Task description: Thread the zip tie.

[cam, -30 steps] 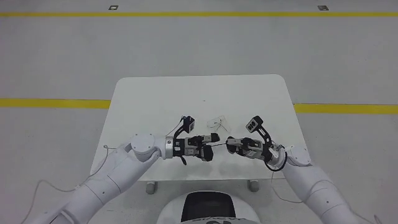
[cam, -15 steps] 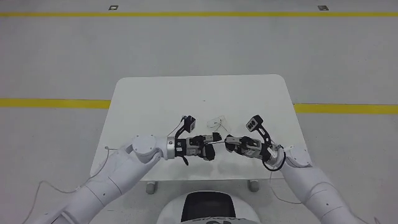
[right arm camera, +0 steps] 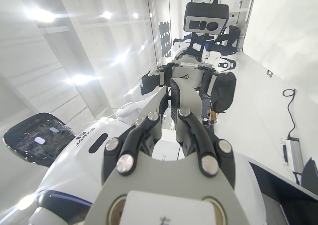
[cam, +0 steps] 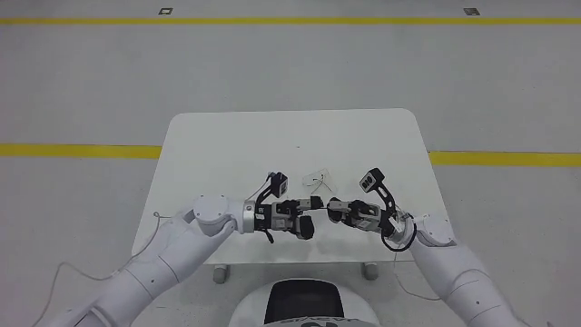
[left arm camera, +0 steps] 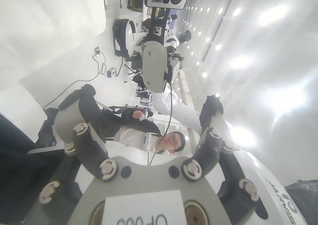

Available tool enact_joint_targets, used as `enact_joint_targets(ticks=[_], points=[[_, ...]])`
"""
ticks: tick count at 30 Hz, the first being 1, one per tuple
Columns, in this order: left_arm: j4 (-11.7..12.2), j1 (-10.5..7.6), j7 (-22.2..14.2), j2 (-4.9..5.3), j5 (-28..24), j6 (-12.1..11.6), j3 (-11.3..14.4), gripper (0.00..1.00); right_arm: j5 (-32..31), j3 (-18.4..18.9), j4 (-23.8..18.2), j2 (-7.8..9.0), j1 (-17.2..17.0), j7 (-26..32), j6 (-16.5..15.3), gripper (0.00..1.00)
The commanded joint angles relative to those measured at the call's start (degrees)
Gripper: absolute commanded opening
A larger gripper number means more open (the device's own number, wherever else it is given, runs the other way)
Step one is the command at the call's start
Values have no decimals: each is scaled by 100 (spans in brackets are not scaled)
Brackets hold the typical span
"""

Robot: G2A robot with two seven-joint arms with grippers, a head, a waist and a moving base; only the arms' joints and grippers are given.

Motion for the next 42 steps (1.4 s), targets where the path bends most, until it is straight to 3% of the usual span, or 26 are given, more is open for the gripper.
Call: enact_joint_targets(ticks=[1, 19, 42], points=[[16, -9, -8, -8, -4, 8, 11, 100, -9, 17, -5, -8, -8, 6, 0, 0], [117, -11, -96, -23, -166, -41, -78, 100, -105, 216, -21, -64, -106, 123, 0, 0], [171, -55, -198, -85, -154, 11, 3, 100, -129, 231, 32, -158, -75, 207, 0, 0]])
